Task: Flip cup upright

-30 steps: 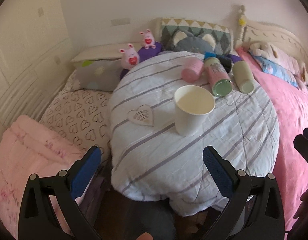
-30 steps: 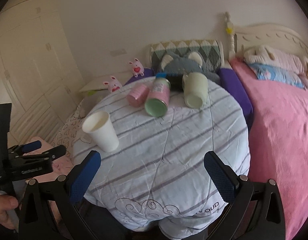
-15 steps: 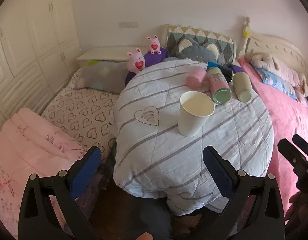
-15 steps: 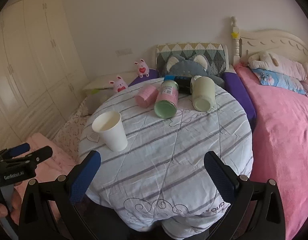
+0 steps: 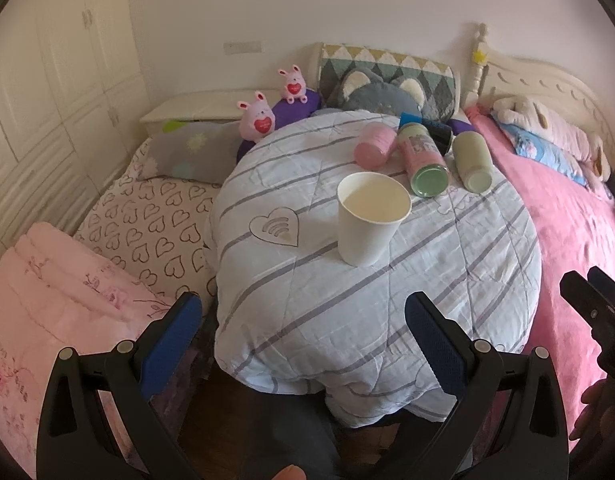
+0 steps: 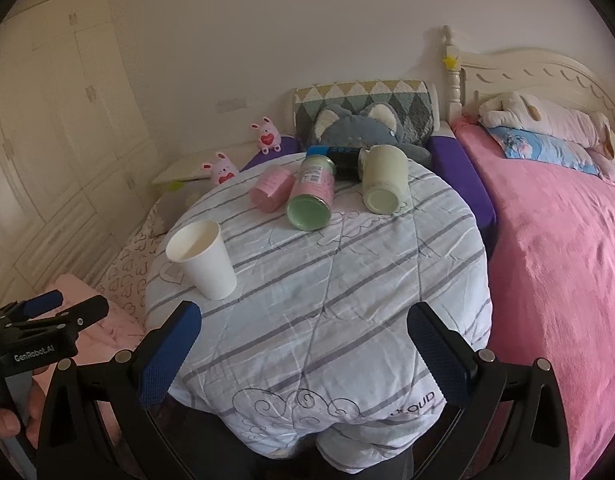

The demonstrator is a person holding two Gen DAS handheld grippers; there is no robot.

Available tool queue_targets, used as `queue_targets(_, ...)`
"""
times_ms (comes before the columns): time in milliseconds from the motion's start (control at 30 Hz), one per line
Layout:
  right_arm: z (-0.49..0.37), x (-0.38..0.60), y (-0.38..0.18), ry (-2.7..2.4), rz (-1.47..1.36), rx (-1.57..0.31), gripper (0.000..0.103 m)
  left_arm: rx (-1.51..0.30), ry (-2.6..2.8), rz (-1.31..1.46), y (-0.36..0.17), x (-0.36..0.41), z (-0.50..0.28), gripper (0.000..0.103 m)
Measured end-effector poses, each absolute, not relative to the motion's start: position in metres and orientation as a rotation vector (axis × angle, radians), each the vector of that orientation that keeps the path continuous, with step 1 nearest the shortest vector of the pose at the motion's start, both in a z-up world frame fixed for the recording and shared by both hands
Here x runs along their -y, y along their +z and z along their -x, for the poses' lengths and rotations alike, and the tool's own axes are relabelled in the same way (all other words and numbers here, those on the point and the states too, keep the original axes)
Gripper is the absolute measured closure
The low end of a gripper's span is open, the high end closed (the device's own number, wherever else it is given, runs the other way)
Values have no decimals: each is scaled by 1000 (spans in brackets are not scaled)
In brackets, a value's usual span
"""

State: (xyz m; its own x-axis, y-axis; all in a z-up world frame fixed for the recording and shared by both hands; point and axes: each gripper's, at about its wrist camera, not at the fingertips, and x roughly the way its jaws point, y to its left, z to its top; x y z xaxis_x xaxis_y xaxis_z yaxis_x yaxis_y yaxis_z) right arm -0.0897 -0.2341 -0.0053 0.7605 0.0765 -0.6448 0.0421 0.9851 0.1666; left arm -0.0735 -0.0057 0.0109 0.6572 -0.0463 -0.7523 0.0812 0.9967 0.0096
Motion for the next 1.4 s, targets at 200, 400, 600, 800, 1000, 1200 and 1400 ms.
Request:
queue_targets(200, 90, 240, -8, 14, -193, -707, 0, -858, -70, -88, 9, 14, 69, 1)
queue_targets(400, 90, 249, -11, 12, -218, -706, 0, -843, -67, -89, 14, 17, 72, 1)
queue_targets(600, 90, 251, -11, 22, -223, -705, 0, -850, -55, -101, 14, 18, 70, 1)
queue_targets(800, 88, 249, -13, 40, -226, -706, 0, -849, -42, -116, 16, 19, 70, 1)
queue_targets(1000, 86, 246, -14, 53, -224, -709, 0, -835, -40, -128, 20, 23, 71, 1)
queue_targets(1200, 86, 247, -15, 50, -227, -709, 0, -826, -49, -138, 23, 27, 75, 1)
queue_targets(1400, 89, 248, -16, 51, -226, -715, 0, -829, -64, -124, 25, 28, 76, 1)
